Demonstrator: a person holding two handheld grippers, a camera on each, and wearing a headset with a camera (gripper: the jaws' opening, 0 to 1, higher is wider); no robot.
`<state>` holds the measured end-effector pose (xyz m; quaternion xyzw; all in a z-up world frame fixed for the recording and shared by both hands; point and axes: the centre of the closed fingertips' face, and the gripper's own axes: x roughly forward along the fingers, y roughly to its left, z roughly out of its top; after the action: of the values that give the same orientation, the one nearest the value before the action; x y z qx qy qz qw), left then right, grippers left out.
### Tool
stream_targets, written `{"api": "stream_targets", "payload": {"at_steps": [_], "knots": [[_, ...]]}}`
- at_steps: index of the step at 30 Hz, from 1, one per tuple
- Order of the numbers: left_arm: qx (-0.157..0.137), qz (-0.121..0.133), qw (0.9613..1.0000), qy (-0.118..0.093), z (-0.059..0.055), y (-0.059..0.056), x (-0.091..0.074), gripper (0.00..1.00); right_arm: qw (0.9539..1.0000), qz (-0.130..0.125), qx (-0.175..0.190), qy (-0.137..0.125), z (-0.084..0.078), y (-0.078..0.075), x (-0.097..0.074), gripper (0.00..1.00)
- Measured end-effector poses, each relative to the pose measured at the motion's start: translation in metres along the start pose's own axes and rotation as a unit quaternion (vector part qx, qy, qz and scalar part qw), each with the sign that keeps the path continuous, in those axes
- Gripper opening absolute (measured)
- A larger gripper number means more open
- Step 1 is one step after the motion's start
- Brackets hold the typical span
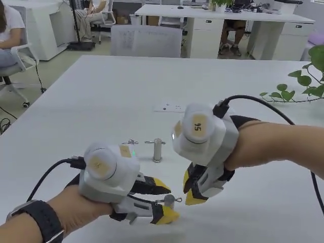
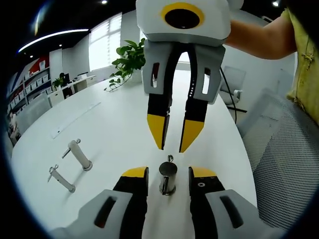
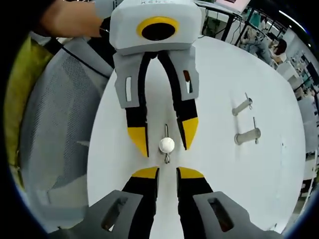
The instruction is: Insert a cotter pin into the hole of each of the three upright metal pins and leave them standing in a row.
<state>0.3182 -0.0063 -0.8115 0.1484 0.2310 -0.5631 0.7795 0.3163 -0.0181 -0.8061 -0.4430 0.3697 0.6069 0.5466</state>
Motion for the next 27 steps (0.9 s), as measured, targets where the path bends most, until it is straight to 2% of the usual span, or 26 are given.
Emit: {"api": "stream_targets", "payload": {"at_steps": [6, 8, 9, 10, 12, 14, 17, 23, 27], "knots": [[-0.005, 0.012, 0.9999, 0.004, -0.007, 0.000, -0.011, 0.35, 0.9993, -0.007, -0.002, -0.035, 0.003, 0.002, -0.001, 0.21], [-0.008, 0.017, 0.9998, 0.003, -0.009, 0.000, -0.015, 0.36, 0.9982, -0.001, 0.003, -0.061, 0.010, 0.005, -0.001, 0.22], [-0.009, 0.019, 0.9998, 0.002, -0.010, -0.001, -0.017, 0.36, 0.9965, 0.001, 0.006, -0.083, 0.018, 0.007, -0.002, 0.23], [-0.009, 0.021, 0.9997, 0.003, -0.010, -0.001, -0.019, 0.36, 0.9957, 0.002, 0.011, -0.092, 0.020, 0.008, -0.002, 0.24], [-0.012, 0.024, 0.9996, 0.003, -0.012, -0.002, -0.021, 0.36, 0.9958, 0.002, 0.011, -0.091, 0.020, 0.007, 0.001, 0.25], [-0.014, 0.028, 0.9995, 0.005, -0.015, -0.003, -0.021, 0.36, 0.9959, -0.009, 0.002, -0.090, 0.021, 0.004, 0.007, 0.25], [-0.019, 0.032, 0.9993, 0.003, -0.016, -0.003, -0.022, 0.36, 0.9935, -0.012, 0.006, -0.113, 0.026, 0.003, 0.012, 0.26], [-0.026, 0.039, 0.9989, 0.007, -0.019, -0.003, -0.026, 0.36, 0.9892, -0.016, 0.027, -0.143, 0.021, -0.001, 0.023, 0.26], [-0.036, 0.043, 0.9984, -0.001, -0.018, -0.002, -0.027, 0.37, 0.9850, -0.014, 0.041, -0.167, 0.023, -0.001, 0.027, 0.25]]}}
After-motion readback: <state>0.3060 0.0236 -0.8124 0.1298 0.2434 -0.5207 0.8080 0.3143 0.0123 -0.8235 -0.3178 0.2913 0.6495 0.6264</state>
